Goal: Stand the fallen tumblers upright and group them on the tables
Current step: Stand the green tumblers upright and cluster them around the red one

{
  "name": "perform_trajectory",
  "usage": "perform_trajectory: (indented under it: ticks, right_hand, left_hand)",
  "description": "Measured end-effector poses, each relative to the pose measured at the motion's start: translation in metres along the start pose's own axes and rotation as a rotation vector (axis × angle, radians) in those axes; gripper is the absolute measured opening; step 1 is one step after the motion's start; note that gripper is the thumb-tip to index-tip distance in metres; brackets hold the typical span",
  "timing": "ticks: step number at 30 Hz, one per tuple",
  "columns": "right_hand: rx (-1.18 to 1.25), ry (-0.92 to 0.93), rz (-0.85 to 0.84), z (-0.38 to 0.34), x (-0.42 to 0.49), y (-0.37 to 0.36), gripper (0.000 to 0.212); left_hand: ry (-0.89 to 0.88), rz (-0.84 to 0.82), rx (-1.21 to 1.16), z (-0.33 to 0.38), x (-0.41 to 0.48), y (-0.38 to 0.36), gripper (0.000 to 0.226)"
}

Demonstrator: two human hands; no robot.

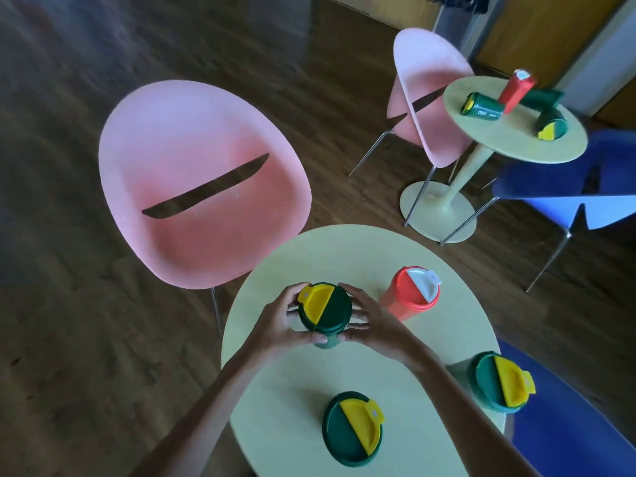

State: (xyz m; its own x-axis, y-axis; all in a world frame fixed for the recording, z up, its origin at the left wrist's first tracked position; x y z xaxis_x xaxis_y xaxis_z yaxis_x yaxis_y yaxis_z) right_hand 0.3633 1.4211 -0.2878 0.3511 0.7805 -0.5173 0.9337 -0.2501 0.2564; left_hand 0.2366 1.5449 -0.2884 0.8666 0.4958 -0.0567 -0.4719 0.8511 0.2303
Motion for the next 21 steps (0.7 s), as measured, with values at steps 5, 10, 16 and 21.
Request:
perform_trajectory:
  ticks: [5, 10, 16, 21]
  right_hand:
    - [0.070, -0.009, 0.012, 0.014, 0.007, -0.011, 0.083]
    - [0.105, -0.027, 0.040, 0.023, 0.007, -0.015, 0.081]
    - [0.037, -0.038, 0.093, 0.028, 0.001, -0.011, 0.086]
    - [0.050, -0.065, 0.158, 0.028, -0.015, -0.009, 0.078]
  left_hand:
    - [-0.009, 0.011, 0.045, -0.009, -0.003, -0.008, 0.092]
    - [-0.030, 0.004, 0.099, -0.016, -0.003, -0.012, 0.096]
    - [0.008, 0.000, 0.131, -0.019, -0.005, -0.015, 0.092]
    - [0.113, 0.086, 0.155, -0.027, -0.021, -0.014, 0.094]
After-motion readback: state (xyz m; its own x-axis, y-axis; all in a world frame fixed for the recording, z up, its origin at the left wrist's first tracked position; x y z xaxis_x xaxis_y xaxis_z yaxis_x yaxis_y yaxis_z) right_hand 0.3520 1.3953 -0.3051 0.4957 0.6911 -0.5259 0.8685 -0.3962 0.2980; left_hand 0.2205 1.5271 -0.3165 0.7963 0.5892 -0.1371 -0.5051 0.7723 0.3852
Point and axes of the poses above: each hand's wrist, its own x-axis towards the middle knuckle, its own y-axis out of the back of the hand, z = x × y, the point moved 7 cm from there along x, towards the middle knuckle, and after that the axes turned 6 degrees about -y, right-handed, at the moved point
